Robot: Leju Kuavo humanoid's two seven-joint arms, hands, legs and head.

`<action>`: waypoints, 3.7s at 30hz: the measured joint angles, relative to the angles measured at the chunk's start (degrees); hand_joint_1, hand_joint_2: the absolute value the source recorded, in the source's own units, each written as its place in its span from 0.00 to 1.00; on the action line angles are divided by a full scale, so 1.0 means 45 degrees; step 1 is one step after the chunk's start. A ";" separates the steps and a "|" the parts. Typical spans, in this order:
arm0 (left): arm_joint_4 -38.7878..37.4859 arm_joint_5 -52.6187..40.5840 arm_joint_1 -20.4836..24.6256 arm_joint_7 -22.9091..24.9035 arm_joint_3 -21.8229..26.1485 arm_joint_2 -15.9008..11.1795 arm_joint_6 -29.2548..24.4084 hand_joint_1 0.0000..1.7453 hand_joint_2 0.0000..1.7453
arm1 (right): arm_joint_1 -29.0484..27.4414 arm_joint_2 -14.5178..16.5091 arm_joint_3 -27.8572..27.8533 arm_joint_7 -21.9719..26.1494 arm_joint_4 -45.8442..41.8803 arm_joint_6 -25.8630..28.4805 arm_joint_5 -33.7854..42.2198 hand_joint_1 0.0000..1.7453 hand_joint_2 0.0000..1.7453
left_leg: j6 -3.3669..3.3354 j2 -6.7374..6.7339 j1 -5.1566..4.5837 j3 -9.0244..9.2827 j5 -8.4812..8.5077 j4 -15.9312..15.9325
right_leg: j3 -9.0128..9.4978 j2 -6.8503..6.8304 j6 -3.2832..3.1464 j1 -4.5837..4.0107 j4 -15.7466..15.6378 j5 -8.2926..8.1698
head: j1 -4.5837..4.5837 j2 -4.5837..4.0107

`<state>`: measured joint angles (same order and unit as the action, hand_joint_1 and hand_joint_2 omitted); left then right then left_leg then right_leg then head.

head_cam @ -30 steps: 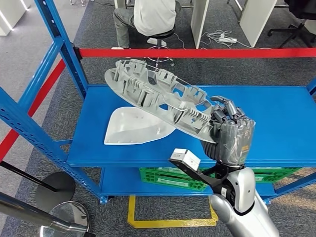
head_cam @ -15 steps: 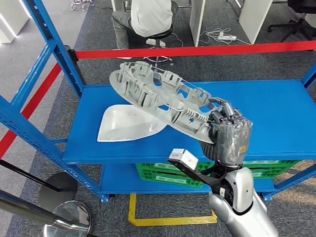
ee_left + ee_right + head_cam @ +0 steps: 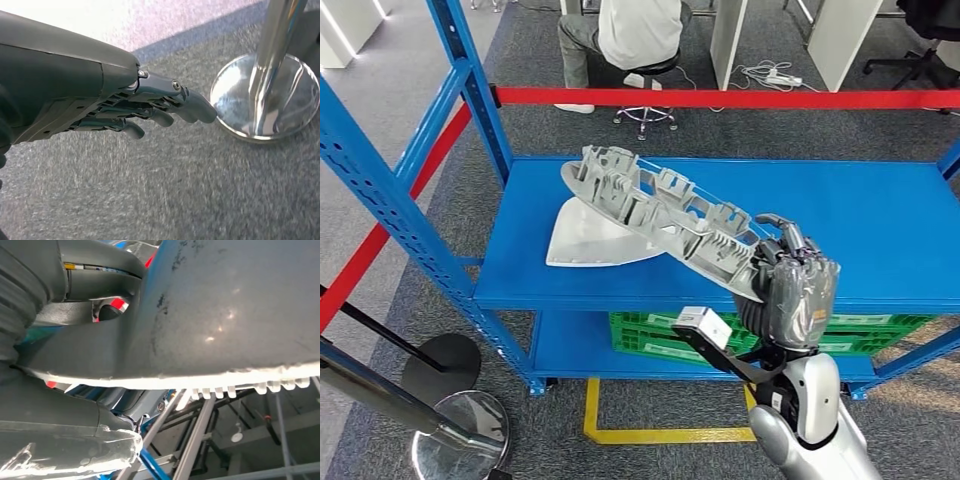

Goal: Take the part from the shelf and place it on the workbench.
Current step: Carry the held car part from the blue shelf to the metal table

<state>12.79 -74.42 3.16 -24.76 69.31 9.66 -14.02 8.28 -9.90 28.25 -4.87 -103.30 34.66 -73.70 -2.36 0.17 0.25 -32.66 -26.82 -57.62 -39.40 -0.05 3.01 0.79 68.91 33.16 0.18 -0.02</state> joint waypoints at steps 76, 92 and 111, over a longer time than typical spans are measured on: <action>0.0010 0.0335 -0.0095 0.0046 0.0345 0.0001 -0.0078 0.00 1.00 | -0.4693 0.3143 -0.6007 0.5640 -0.4093 0.1016 0.3107 1.00 1.00 | 0.0707 -0.0101 -0.0067 -0.1285 -0.0579 -0.1690 | 0.2926 -0.0018 -0.0576 0.0058 -0.2983 -0.0436 | -0.0117 0.0000; 0.0027 0.0255 -0.0076 0.0088 0.0340 -0.0049 -0.0106 0.00 1.00 | -0.4924 0.3245 -0.6154 0.5871 -0.4186 0.1041 0.3394 1.00 1.00 | -0.0295 0.0159 -0.0178 0.0235 0.0406 0.0745 | 0.1139 0.0186 -0.0238 -0.0060 -0.0511 0.0629 | 0.0053 0.0000; 0.0034 0.0233 -0.0123 0.0177 0.0340 0.0005 -0.0302 0.00 1.00 | -0.5186 0.3317 -0.6290 0.6105 -0.4240 0.1050 0.3563 1.00 1.00 | 0.0522 -0.0141 0.0017 -0.1100 -0.1581 -0.3246 | 0.1497 0.0281 -0.0544 0.0057 -0.2262 -0.1024 | -0.0001 0.0000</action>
<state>12.94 -73.37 2.61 -23.96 70.84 9.68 -15.38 -15.05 5.03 -0.05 22.60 -122.38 39.39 -57.67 -0.01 -0.46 0.33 -37.61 -33.93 -72.23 -32.66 1.21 0.56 1.05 58.73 28.55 0.17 -0.02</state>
